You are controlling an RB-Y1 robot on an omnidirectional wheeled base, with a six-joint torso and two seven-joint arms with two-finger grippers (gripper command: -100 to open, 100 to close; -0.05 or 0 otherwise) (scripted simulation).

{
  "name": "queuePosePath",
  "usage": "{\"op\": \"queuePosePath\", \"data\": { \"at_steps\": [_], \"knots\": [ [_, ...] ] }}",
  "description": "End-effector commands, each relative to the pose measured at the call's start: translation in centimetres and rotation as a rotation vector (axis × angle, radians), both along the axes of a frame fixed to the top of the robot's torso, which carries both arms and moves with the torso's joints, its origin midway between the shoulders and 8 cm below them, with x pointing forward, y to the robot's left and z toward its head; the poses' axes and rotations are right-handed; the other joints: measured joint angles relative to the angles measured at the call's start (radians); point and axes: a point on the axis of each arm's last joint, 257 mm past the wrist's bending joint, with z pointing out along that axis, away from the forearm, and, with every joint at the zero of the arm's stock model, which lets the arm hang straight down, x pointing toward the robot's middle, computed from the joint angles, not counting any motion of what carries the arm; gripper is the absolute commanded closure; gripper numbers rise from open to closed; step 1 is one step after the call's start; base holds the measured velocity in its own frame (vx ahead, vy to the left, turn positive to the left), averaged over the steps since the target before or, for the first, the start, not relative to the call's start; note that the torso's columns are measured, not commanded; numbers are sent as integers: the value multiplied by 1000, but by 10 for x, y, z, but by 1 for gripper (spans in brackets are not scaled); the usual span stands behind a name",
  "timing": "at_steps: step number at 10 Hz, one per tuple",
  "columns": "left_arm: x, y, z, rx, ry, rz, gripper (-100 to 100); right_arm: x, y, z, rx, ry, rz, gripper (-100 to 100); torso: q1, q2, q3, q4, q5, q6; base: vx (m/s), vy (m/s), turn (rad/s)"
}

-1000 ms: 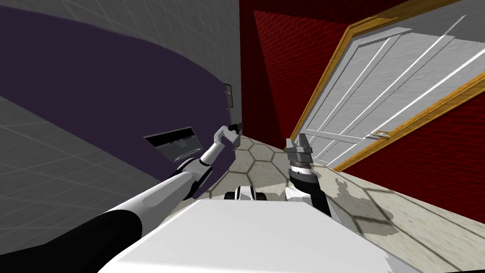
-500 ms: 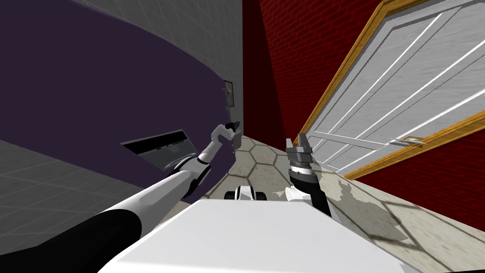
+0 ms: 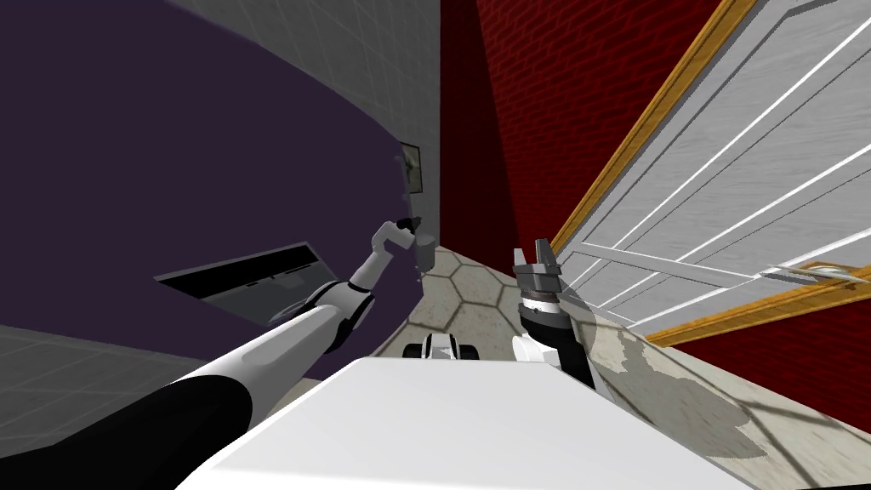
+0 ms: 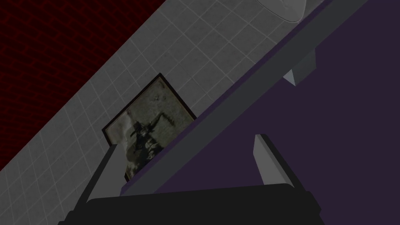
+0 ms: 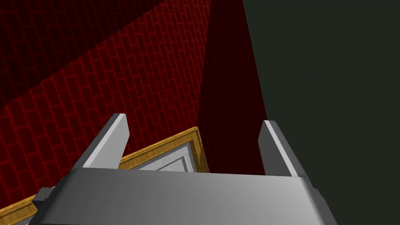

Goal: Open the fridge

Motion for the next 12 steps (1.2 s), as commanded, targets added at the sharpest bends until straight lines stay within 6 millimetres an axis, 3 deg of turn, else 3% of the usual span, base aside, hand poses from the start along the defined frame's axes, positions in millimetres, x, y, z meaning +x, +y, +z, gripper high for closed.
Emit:
{"op": "queuePosePath", "data": {
  "at_steps": [1,2,4,5,6,7,12],
  "knots": [
    [7,31,0,-1,4,56,-100,0,0,0,0,0,0,0,-1,1,0,0,0,0,199,-53,54],
    [9,43,1,-1,4,78,-100,0,0,0,0,0,0,0,-1,0,0,0,-1,0,193,-62,55],
    [6,37,0,-1,3,67,-100,0,0,0,0,0,0,0,0,6,3,2,0,0,52,-19,10],
    [6,37,-1,-1,4,67,100,0,0,0,0,0,0,0,1,7,4,2,0,1,1,-2,24],
    [-1,6,-3,1,11,12,100,0,0,0,0,0,0,0,0,5,3,4,-1,2,-185,39,-86],
    [-1,6,-3,1,11,12,100,0,0,0,0,-1,0,0,-3,9,5,3,-1,5,-243,55,-118],
    [-23,-73,1,4,8,-138,100,0,0,0,0,-1,0,0,2,0,0,0,0,0,-255,50,-91]
  ]
}}
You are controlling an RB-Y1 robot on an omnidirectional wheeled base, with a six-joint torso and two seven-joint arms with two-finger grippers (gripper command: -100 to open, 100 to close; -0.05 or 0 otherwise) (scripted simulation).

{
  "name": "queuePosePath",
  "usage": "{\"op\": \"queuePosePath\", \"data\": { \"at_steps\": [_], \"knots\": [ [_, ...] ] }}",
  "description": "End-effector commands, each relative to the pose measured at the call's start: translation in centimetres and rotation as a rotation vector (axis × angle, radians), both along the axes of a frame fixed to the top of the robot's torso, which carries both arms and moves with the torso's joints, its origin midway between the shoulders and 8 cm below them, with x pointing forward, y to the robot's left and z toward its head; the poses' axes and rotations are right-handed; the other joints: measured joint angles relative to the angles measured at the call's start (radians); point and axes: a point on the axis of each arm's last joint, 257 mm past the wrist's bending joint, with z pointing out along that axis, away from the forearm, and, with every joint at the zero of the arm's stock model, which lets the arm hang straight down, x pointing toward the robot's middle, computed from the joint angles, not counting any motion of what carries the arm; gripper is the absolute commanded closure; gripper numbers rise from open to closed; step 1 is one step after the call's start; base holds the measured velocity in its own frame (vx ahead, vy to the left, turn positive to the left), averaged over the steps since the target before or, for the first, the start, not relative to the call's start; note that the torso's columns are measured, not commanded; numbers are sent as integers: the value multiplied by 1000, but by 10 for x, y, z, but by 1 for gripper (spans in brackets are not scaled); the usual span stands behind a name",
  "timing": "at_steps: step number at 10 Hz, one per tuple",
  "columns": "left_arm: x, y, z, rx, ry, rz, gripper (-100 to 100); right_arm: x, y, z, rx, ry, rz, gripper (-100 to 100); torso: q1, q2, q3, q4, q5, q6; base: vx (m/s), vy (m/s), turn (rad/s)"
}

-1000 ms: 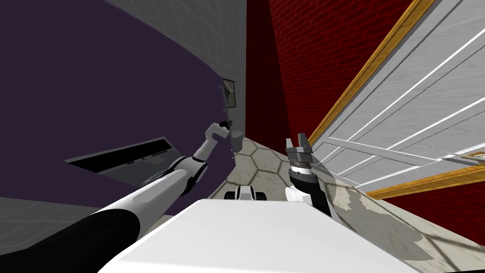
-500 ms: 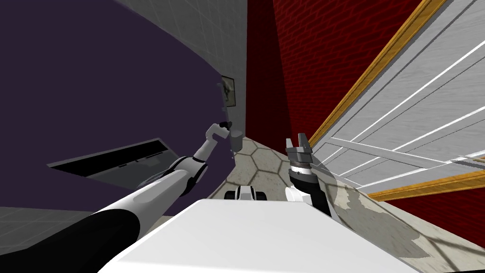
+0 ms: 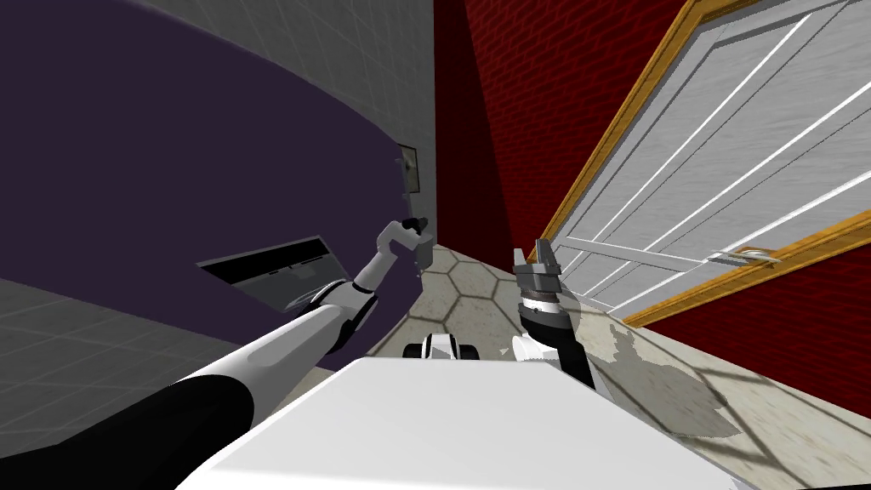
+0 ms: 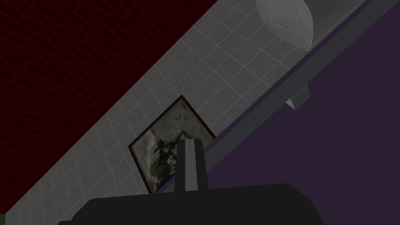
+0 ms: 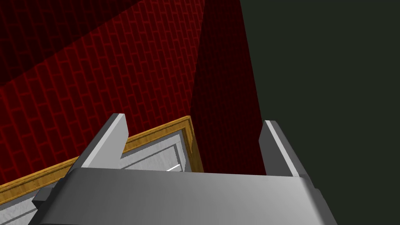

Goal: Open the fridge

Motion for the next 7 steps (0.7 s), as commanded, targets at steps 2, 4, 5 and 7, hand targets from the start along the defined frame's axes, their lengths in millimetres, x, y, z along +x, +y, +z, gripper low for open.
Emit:
{"op": "queuePosePath", "data": {
  "at_steps": [2,4,5,7],
  "knots": [
    [-14,-40,0,1,-3,-81,100,0,0,0,0,0,0,0,-5,-1,0,0,-1,0,-210,8,-69],
    [-20,-60,1,0,-5,-113,100,0,0,0,0,0,0,0,-3,-1,-1,-1,-1,1,-178,10,-59],
    [-12,-41,2,1,-6,-75,-100,0,0,0,0,0,0,0,-2,-5,-2,-1,-1,-1,88,-21,91],
    [-6,-25,2,0,-6,-45,-100,0,0,0,0,1,0,0,-3,-15,-9,-5,-1,0,199,-22,72]
  ]
}}
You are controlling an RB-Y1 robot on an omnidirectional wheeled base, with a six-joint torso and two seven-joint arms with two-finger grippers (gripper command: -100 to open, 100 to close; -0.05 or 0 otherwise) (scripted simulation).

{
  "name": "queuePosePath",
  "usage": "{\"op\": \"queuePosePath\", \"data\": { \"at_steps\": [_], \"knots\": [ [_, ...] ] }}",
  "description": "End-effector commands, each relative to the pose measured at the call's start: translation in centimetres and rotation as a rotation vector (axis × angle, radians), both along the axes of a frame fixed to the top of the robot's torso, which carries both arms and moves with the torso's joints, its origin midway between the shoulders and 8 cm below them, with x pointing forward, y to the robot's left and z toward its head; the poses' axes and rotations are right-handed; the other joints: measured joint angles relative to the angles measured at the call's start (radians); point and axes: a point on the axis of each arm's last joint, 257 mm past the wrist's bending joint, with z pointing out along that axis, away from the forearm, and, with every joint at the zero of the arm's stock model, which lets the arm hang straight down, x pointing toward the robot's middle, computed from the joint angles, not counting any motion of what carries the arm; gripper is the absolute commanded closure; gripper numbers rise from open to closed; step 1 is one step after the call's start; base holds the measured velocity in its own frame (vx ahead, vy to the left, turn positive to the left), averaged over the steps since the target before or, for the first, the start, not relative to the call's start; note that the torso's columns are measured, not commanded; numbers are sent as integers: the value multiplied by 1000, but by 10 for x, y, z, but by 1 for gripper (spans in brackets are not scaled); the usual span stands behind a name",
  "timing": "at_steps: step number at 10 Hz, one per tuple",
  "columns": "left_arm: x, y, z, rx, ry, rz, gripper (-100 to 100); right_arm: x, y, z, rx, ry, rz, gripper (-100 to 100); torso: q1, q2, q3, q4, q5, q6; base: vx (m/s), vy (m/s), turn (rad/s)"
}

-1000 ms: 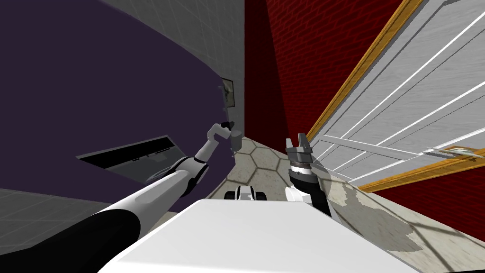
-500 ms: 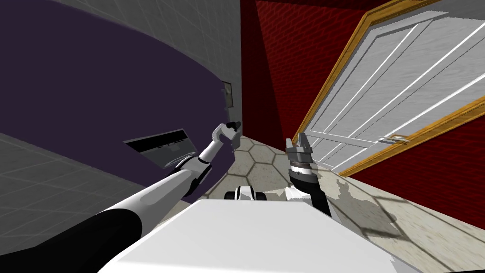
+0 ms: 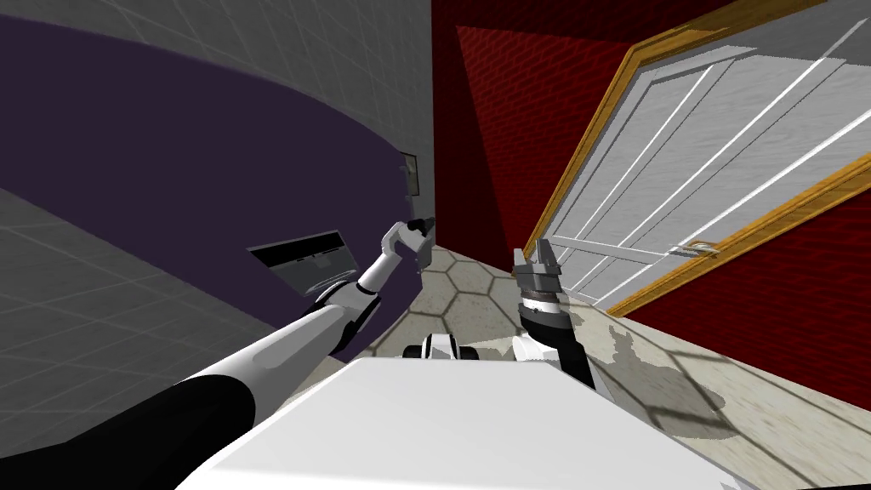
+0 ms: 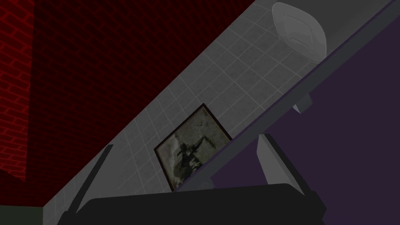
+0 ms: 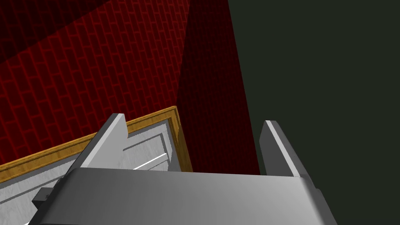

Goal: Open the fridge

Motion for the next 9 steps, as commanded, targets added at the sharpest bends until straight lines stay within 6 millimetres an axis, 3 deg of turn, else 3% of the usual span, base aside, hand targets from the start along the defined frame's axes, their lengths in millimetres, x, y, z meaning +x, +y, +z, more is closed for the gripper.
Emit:
{"op": "queuePosePath", "data": {
  "at_steps": [1,8,9],
  "knots": [
    [11,27,1,-2,-1,52,-100,0,0,0,0,0,0,0,1,5,3,1,0,0,195,-9,55],
    [36,127,2,-6,-5,234,-100,0,0,0,0,0,0,0,1,16,10,5,1,0,235,-35,89],
    [35,120,0,-5,-4,218,-100,0,0,0,0,0,0,0,0,16,10,5,0,0,111,-24,27]
  ]
}}
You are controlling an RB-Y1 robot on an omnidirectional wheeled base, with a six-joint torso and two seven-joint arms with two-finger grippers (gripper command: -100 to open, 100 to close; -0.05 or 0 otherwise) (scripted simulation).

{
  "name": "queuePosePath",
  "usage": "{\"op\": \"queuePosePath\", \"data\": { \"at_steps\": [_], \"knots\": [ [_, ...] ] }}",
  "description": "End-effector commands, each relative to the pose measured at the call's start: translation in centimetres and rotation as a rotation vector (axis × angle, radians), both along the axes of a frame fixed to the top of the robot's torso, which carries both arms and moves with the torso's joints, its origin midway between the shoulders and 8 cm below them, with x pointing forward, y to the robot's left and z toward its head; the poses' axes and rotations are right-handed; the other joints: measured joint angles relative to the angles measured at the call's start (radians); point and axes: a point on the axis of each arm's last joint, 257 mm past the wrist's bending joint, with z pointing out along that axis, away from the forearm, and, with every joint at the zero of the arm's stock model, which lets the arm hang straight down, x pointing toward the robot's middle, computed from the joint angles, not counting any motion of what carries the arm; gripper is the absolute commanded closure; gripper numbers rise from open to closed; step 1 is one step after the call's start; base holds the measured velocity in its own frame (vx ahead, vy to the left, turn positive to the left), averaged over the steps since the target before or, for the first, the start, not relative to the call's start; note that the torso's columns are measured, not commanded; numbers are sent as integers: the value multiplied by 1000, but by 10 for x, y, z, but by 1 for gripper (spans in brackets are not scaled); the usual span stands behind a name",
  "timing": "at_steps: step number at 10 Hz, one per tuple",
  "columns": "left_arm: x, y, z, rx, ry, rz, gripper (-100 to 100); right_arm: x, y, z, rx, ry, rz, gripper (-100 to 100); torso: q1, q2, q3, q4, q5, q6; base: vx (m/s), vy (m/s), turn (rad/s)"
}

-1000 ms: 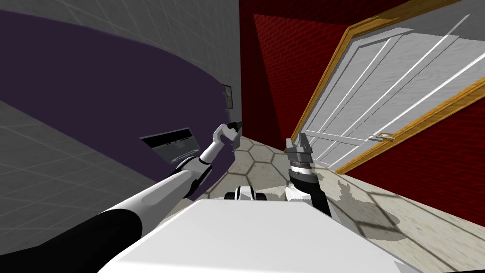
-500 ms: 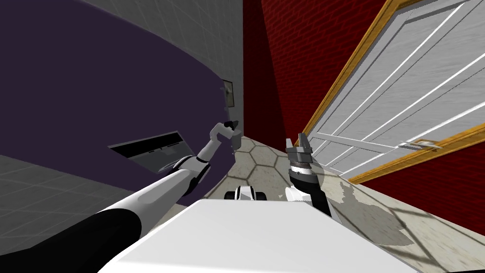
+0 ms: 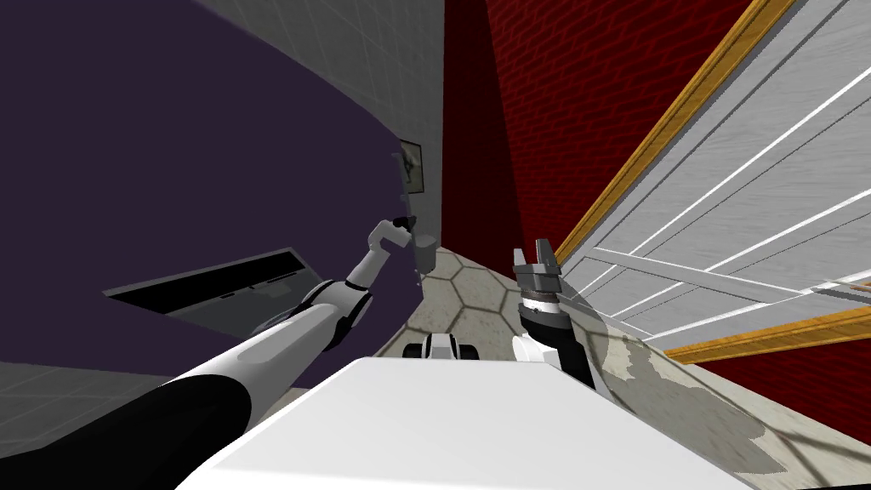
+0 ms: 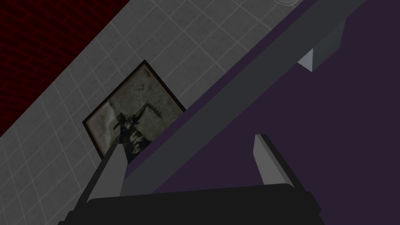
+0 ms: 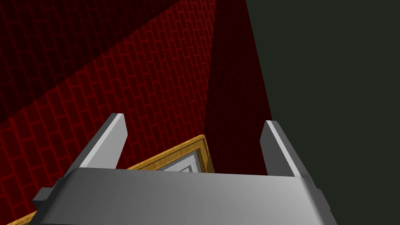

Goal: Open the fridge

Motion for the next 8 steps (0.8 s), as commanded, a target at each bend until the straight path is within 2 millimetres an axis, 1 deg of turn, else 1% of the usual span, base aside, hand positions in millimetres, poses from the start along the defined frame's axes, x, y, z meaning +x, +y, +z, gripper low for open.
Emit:
{"op": "queuePosePath", "data": {
  "at_steps": [1,2,3,4,6,8],
  "knots": [
    [0,2,0,-1,-1,3,-100,0,0,0,0,0,0,0,1,6,3,1,0,1,24,-3,4],
    [0,2,0,0,-1,3,100,0,0,0,0,0,0,0,1,8,5,2,0,1,5,0,27],
    [-6,-29,-3,1,6,-52,100,0,0,0,0,0,0,0,0,5,3,3,-1,3,-180,77,-61],
    [-6,-29,-3,1,6,-52,100,0,0,0,0,-1,0,0,0,10,6,3,0,6,-237,58,-115],
    [-14,-61,-1,2,5,-112,100,0,0,0,0,-1,0,0,-2,2,1,1,-1,1,-225,25,-91],
    [-24,-93,0,3,4,-173,100,0,0,0,0,-1,0,0,1,-2,-2,-1,0,0,-245,37,-97]
  ]
}}
